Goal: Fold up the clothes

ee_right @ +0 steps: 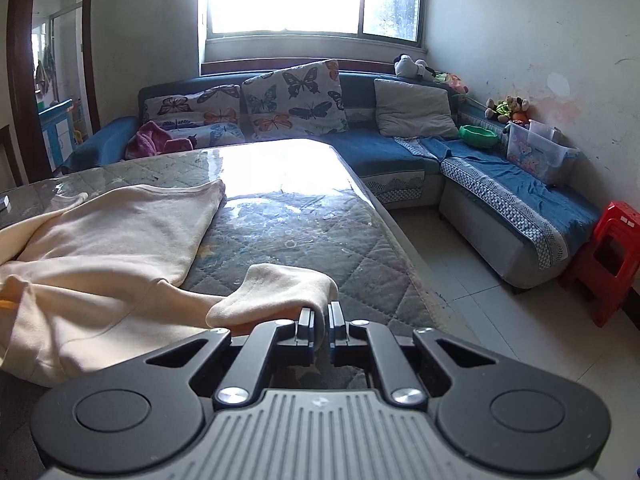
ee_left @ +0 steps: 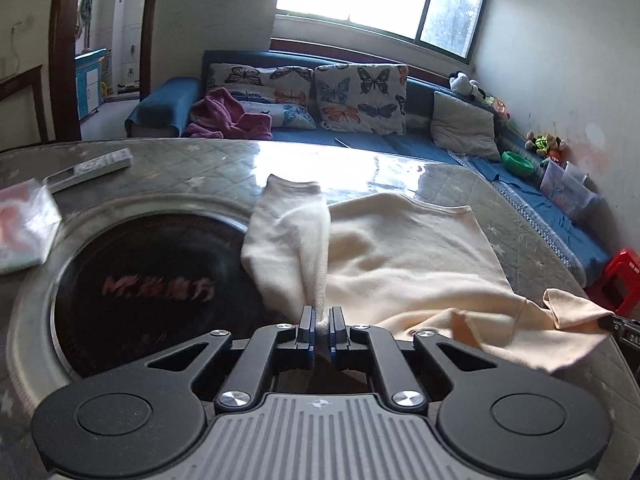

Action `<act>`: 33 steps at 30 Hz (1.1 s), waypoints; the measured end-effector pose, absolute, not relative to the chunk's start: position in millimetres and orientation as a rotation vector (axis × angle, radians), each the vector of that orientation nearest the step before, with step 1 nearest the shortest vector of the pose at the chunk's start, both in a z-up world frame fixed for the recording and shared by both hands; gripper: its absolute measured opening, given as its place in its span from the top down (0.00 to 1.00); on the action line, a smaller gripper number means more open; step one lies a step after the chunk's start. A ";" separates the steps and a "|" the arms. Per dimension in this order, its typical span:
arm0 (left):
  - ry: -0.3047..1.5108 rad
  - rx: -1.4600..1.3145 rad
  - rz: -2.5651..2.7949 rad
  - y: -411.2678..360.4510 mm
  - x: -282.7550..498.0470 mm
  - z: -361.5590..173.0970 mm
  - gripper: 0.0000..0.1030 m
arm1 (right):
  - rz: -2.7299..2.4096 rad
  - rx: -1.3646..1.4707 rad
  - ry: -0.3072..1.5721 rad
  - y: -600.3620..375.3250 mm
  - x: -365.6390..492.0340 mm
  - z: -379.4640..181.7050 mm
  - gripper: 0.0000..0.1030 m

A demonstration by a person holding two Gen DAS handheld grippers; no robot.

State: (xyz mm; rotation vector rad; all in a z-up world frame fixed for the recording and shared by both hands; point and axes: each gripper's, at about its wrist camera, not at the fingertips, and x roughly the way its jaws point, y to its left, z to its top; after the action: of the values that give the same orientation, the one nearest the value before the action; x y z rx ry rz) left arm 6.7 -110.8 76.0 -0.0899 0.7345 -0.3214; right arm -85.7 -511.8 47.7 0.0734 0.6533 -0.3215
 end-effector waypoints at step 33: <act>0.739 -0.049 -0.407 -69.8 -102.5 79.0 0.57 | -0.220 -0.189 0.768 -474.6 -151.2 31.5 0.73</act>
State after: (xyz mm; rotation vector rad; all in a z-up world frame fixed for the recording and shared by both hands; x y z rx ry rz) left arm -102.5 -69.8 79.0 -0.0490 0.7386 -0.4073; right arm -151.2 -474.6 31.5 -0.1893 0.7677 -0.2198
